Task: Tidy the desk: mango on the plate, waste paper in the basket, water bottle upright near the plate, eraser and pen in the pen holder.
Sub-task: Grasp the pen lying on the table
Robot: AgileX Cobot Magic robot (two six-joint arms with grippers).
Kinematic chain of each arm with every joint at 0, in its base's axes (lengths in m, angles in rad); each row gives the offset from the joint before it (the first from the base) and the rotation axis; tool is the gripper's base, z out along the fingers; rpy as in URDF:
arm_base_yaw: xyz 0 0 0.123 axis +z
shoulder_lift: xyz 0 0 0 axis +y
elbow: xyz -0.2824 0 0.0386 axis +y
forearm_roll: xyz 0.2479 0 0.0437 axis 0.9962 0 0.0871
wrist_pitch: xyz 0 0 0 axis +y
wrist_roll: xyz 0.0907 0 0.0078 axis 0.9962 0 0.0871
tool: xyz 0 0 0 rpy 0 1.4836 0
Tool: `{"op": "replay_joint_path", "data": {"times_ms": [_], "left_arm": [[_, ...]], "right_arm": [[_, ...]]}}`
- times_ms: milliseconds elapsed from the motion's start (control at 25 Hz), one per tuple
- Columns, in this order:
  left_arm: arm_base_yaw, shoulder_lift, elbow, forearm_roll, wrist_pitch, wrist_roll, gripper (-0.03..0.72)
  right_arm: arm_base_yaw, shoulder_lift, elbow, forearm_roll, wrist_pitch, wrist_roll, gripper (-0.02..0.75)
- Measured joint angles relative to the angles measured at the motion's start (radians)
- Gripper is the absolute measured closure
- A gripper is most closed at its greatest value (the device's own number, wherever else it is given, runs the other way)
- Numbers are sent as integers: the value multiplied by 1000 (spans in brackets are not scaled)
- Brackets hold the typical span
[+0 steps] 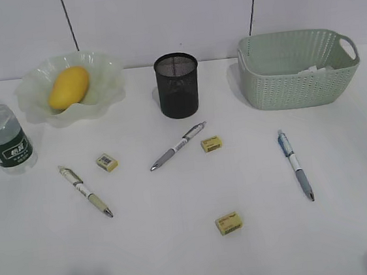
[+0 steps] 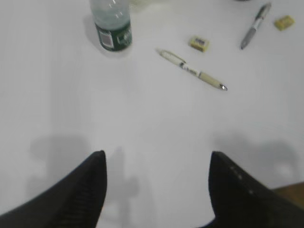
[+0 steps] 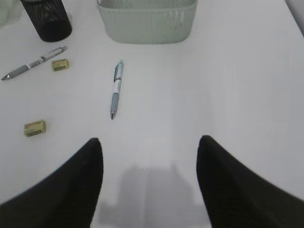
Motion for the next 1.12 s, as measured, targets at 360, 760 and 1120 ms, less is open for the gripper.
{"op": "replay_joint_path", "data": {"times_ms": [360, 760, 1120], "left_arm": [[0, -166, 71, 14, 5, 0, 218], [0, -190, 113, 41, -64, 0, 239], [0, -190, 113, 42, -65, 0, 239]], "right_arm": [[0, 350, -44, -53, -27, 57, 243], [0, 860, -171, -13, -161, 69, 243], [18, 1256, -433, 11, -128, 55, 243]]}}
